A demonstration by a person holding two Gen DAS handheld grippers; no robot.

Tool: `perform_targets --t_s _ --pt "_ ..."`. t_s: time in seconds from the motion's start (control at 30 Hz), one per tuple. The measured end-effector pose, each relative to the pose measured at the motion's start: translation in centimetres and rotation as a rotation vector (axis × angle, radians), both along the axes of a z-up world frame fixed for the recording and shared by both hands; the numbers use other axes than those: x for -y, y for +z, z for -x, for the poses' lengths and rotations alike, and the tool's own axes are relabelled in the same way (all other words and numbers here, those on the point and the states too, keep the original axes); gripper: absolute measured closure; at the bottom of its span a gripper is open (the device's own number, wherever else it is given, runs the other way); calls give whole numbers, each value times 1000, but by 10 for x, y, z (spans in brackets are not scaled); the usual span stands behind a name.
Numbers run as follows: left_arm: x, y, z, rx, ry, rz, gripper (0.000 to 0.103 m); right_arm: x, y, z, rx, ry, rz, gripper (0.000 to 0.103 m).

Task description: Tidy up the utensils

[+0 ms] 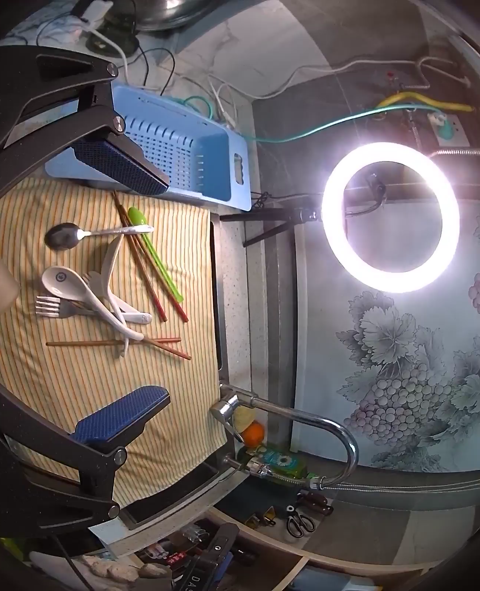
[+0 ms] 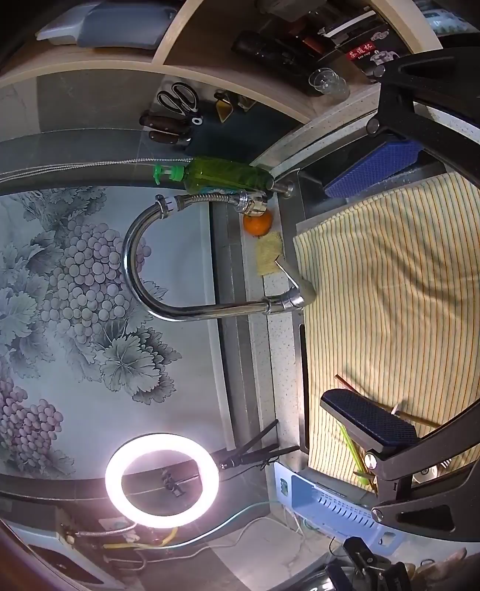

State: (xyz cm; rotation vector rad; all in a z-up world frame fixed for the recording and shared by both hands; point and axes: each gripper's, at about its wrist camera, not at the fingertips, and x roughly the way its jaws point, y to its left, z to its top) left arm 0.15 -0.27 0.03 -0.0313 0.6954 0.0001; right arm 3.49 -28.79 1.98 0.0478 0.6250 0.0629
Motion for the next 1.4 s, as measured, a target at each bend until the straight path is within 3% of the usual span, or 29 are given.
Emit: perform_targets --t_s 1.4 --pt "6 2 3 4 -14 -5 1 0 -4 -2 -4 3 -3 1"
